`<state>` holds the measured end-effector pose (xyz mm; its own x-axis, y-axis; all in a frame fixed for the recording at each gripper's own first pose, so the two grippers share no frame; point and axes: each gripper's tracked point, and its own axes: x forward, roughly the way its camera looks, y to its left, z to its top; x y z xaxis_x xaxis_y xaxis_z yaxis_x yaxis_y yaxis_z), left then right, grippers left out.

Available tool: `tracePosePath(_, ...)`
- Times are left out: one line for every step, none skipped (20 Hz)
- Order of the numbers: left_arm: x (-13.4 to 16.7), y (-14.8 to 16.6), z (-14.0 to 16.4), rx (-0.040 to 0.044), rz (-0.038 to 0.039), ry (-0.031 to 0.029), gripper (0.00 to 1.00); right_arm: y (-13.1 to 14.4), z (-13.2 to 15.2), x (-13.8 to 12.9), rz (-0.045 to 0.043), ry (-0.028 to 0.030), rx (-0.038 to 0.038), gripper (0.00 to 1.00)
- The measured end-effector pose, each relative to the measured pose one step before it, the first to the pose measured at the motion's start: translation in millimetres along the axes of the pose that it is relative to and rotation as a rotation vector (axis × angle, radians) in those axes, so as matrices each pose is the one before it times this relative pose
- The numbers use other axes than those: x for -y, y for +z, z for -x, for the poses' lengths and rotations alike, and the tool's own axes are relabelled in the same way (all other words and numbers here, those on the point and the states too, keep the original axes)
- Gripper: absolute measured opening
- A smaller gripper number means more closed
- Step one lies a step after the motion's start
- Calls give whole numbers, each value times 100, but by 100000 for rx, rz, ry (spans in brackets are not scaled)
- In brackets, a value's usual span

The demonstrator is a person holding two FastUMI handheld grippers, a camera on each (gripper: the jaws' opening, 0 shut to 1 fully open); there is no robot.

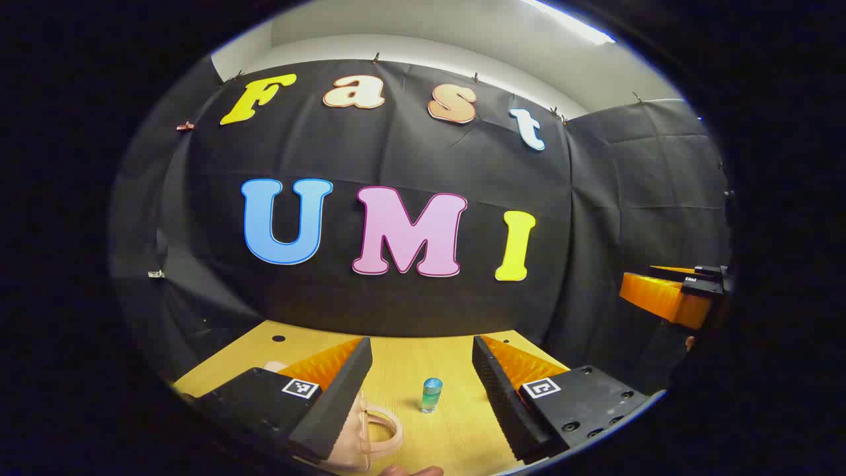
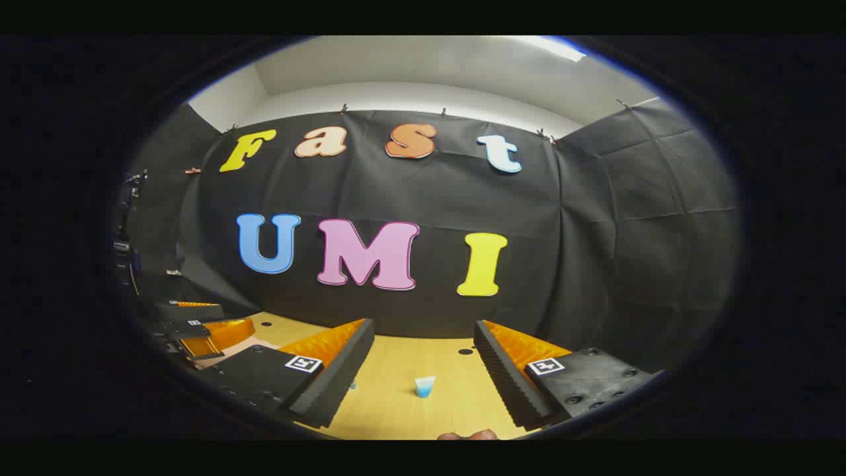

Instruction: First open the suitcase, pack the skin care products into it, and then close the suitcase.

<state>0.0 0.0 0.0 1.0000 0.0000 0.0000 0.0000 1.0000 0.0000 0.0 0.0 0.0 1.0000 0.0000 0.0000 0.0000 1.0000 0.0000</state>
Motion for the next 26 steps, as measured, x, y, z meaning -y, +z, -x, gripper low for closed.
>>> tracePosePath(76, -118, 26, -318, -658, 69, 96, -143, -12, 63, 704, -46, -221, 96)
tracePosePath(55, 92, 54, 98, -696, -55, 96, -165, -84, 77, 717, -235, -233, 96)
tracePosePath(27, -80, 101, -6, -736, -102, 96, -93, -99, -50, 415, 55, -305, 96)
tracePosePath(-127, 108, 28, 375, -627, 254, 96, -78, -116, -14, 230, -305, -69, 96)
tracePosePath(43, -72, -73, 56, -531, -276, 96, 8, -54, -16, 0, -158, 381, 96)
tracePosePath(-44, -22, -29, -408, -587, -173, 96, 109, -36, -154, -159, 120, 311, 96)
tracePosePath(-76, -276, -123, -622, -436, 202, 96, -56, -133, -178, -50, 376, 92, 96)
tracePosePath(-87, -99, -36, -480, 114, -122, 96, -38, -136, -88, 342, 205, 150, 96)
tracePosePath(173, -135, -178, -418, 353, -539, 96, 47, -33, 9, 834, 120, 389, 96)
tracePosePath(62, -66, -118, -409, 368, -597, 96, 39, -43, 13, 1247, -11, 371, 96)
tracePosePath(-256, -220, -132, -410, 218, -19, 96, 68, -26, 49, 1386, 13, 409, 96)
tracePosePath(-249, -79, -105, -390, 9, 374, 96, 74, 8, -48, 1214, 135, 323, 96)
tracePosePath(-209, -199, -189, -354, 183, 250, 96, 73, -54, -76, 891, 311, 294, 96)
tracePosePath(-64, -62, -60, -298, 509, -114, 96, 11, -22, -8, 862, 121, 231, 96)
tracePosePath(82, -228, -6, -567, 702, -438, 96, 29, 21, 16, 778, 51, 221, 96)
tracePosePath(-2, -138, -1, -443, 433, -188, 96, 9, 2, -42, 606, 47, 189, 96)
tracePosePath(22, -107, -19, -217, 129, -231, 96, -148, -28, 8, 431, 30, -255, 96)
tracePosePath(96, -102, 70, -246, -139, -472, 96, -76, 68, -74, 125, -2, -319, 96)
tracePosePath(184, -334, -28, -382, -349, -419, 96, -50, 39, -70, -22, 171, -108, 96)
tracePosePath(39, -179, -12, -331, -556, -243, 96, -91, -69, -90, 17, 77, -130, 96)
tracePosePath(46, -283, 32, -360, -537, -294, 96, -29, 11, -17, 87, 34, -14, 96)
tracePosePath(-15, -139, 78, -295, -151, -284, 96, -66, -24, -16, 157, -85, -178, 96)
tracePosePath(27, -287, -162, -533, 331, -339, 96, -158, -83, 33, 155, -212, -212, 96)
tracePosePath(-50, -317, -127, -948, 573, -314, 96, -87, -110, -26, 104, -130, -37, 96)
tracePosePath(-98, -567, -254, -1267, 830, -39, 96, -50, -69, -4, 126, -39, 234, 96)
tracePosePath(-148, -487, -306, -1681, 958, -244, 96, 11, -238, 17, 156, 42, 422, 96)
